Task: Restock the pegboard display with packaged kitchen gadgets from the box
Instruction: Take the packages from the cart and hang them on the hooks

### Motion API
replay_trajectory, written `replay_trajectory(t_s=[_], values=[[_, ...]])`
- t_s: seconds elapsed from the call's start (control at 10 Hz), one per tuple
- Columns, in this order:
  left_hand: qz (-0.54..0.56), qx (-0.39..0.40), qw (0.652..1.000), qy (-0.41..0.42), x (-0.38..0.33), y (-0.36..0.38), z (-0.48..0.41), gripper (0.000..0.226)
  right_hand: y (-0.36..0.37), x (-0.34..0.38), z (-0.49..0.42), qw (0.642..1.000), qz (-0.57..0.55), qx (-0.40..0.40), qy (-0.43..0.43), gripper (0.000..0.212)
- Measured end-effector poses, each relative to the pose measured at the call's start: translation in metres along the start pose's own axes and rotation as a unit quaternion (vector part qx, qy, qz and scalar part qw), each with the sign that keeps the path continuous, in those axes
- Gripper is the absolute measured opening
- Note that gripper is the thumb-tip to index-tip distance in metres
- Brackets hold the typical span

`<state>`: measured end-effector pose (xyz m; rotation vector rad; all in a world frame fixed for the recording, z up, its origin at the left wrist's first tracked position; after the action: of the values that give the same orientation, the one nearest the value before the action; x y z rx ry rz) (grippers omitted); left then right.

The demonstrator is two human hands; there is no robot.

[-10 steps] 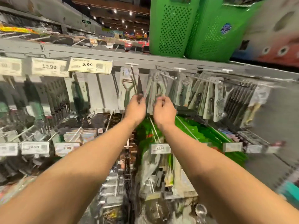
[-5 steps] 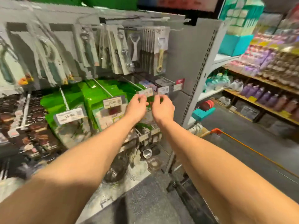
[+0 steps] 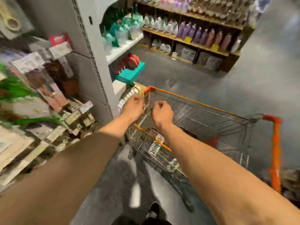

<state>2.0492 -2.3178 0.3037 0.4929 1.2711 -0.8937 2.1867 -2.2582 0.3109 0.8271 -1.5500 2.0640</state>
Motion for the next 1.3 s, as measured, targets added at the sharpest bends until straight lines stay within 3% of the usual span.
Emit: replay_trajectory(t_s=[0.1, 0.3, 0.4, 0.6, 0.7, 0.8, 0.9, 1.1, 1.2, 1.3], values=[[0.001, 0.042, 0.999, -0.034, 0.02, 0.057, -0.018, 0.013, -0.007, -0.055, -0.028, 0.997, -0.031, 0.008, 0.072, 0.028], [-0.036, 0.119, 0.987, -0.098, 0.06, 0.146, -0.065, 0.022, -0.016, -0.154, -0.078, 0.98, -0.071, 0.001, 0.186, 0.022], [-0.064, 0.17, 0.973, -0.142, 0.086, 0.179, -0.093, 0.019, -0.01, -0.188, -0.104, 0.976, -0.04, 0.008, 0.214, 0.019], [-0.134, 0.232, 0.944, -0.192, 0.128, 0.232, -0.147, 0.03, 0.01, -0.252, -0.147, 0.934, -0.034, 0.044, 0.352, 0.03], [-0.184, 0.264, 0.926, -0.199, 0.143, 0.246, -0.156, 0.022, 0.028, -0.28, -0.158, 0.924, -0.045, 0.053, 0.376, 0.022], [-0.243, 0.253, 0.905, -0.242, 0.182, 0.263, -0.168, 0.028, 0.061, -0.32, -0.166, 0.908, -0.044, 0.078, 0.408, 0.027], [-0.295, 0.287, 0.869, -0.274, 0.243, 0.278, -0.173, 0.035, 0.096, -0.364, -0.161, 0.881, -0.043, 0.116, 0.457, 0.033], [-0.311, 0.285, 0.84, -0.341, 0.403, 0.264, -0.176, 0.058, 0.161, -0.453, -0.152, 0.846, 0.018, 0.173, 0.504, 0.033], [-0.34, 0.299, 0.82, -0.351, 0.425, 0.273, -0.175, 0.037, 0.192, -0.488, -0.155, 0.84, 0.034, 0.176, 0.512, 0.034], [-0.358, 0.311, 0.816, -0.332, 0.44, 0.282, -0.18, 0.038, 0.213, -0.512, -0.156, 0.831, 0.03, 0.172, 0.529, 0.033]])
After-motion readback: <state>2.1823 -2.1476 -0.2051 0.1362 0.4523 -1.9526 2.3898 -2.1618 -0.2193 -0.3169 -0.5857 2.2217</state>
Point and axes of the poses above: each hand's wrist, its own z-axis away from the middle knuckle, its own y-axis out of the palm, x = y × z, the point moved 6 cm from there along -z, towards the middle knuckle, and after that the axes turned 13 degrees about z, right-handed, at the moved point
